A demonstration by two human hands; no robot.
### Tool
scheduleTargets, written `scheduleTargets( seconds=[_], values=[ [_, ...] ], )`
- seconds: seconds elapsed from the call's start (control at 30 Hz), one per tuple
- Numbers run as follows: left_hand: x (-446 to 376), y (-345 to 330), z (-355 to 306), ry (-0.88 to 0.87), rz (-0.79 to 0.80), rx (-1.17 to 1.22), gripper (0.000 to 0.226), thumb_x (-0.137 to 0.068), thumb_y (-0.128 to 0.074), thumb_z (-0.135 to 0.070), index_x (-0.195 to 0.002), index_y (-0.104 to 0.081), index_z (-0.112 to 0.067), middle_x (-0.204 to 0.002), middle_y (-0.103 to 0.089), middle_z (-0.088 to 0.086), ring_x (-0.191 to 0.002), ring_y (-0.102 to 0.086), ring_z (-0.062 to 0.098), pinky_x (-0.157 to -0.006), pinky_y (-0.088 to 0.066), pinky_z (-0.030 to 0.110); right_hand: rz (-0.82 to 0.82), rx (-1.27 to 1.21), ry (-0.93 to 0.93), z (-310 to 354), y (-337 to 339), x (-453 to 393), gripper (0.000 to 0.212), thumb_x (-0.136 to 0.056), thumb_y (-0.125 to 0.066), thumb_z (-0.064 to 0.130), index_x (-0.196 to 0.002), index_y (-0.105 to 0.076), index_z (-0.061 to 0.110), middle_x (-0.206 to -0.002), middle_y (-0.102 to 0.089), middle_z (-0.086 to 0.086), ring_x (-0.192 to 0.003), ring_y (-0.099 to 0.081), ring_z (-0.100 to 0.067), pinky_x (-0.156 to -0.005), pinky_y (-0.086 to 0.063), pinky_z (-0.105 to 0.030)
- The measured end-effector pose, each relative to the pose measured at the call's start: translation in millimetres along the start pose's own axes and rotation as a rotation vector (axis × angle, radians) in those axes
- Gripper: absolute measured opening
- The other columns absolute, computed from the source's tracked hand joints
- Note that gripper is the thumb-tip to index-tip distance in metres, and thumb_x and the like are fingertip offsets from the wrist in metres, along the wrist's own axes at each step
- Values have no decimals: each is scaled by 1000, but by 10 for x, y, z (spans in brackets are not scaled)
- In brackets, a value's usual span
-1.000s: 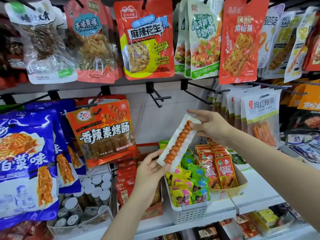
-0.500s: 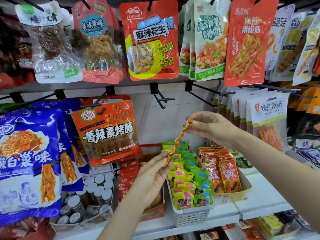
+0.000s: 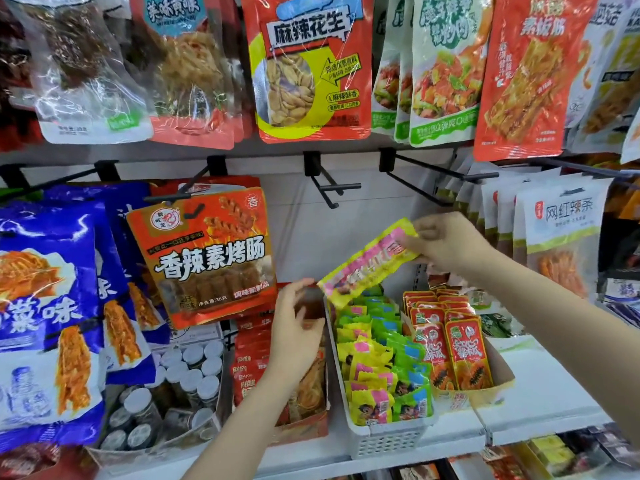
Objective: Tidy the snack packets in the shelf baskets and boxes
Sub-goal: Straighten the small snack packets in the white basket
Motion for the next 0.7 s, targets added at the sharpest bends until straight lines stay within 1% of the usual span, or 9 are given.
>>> scheduleTargets(
  seconds=[0.03, 0.13, 0.2, 0.3, 0.4, 0.5, 0.57, 0.63, 0.7],
  values=[
    [-62, 31, 63, -18, -1, -143, 57, -78, -65, 18, -115, -54, -23, -125, -52, -2, -121, -51, 6, -99, -41, 15, -70, 46, 31, -15, 64, -30, 22, -86, -74, 24, -102, -73, 8, -93, -75, -9, -75, -73, -11, -55, -56, -18],
    [-188, 47, 248, -64, 71, -479, 46, -86, -69, -5, -128, -54, -17, -128, -47, -6, -127, -46, 14, -105, -30, 16, -214, 255, 151, -101, 185, -69, 27, -88, -71, 26, -110, -72, 10, -103, -74, -6, -88, -70, -15, -72, -56, -20],
    [-238, -59, 329, -90, 166, -550, 49, -91, -67, -22, -136, -50, -14, -132, -46, -7, -130, -43, 13, -104, -26, 13, -286, 400, 261, -110, 207, -46, 24, -89, -70, 26, -107, -74, 11, -98, -76, -4, -85, -71, -14, -70, -50, -18],
    [-296, -350, 394, -130, 375, -624, 66, -90, -64, -44, -145, -41, -15, -144, -43, -1, -136, -37, 15, -113, -29, 29, -283, 420, 307, -142, 201, -19, 19, -89, -68, 27, -103, -75, 15, -92, -76, -1, -77, -71, -10, -72, -51, -22],
    [-353, -558, 407, -157, 448, -670, 73, -86, -68, -51, -145, -43, -16, -144, -44, 1, -136, -38, 17, -113, -31, 33, -255, 420, 322, -159, 189, 4, 18, -89, -69, 27, -100, -76, 15, -84, -74, 6, -65, -60, 14, -65, -45, -1],
    [-356, -607, 448, -157, 461, -683, 60, -84, -69, -51, -130, -58, -13, -131, -54, 3, -127, -48, 16, -107, -37, 30, -218, 391, 302, -155, 147, 28, 18, -87, -71, 28, -100, -76, 17, -82, -72, 9, -70, -59, 19, -66, -42, 4],
    [-290, -549, 498, -173, 457, -626, 45, -86, -68, -50, -114, -67, -15, -121, -58, -1, -120, -53, 11, -103, -39, 28, -183, 397, 298, -129, 110, 45, 20, -86, -72, 30, -102, -76, 19, -92, -75, 5, -80, -63, 8, -73, -47, -3],
    [-190, -462, 540, -183, 471, -576, 41, -89, -63, -52, -112, -69, -18, -116, -56, -9, -108, -53, 0, -97, -41, 23, -122, 417, 297, -97, 37, 56, 23, -85, -73, 33, -103, -76, 18, -97, -76, 1, -86, -69, -6, -82, -56, -24],
    [-131, -389, 572, -193, 476, -540, 39, -91, -62, -49, -114, -69, -19, -114, -55, -10, -103, -52, -4, -95, -38, 17, -49, 478, 318, -55, -106, 64, 21, -86, -73, 33, -100, -77, 18, -96, -76, -7, -90, -72, -19, -84, -56, -38]
  ],
)
Point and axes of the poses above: each hand's wrist, its own x-axis away from the middle knuckle, its own y-axis out of the back of the hand, z = x × y, the point moved 5 cm from there along -x, towards the middle knuckle
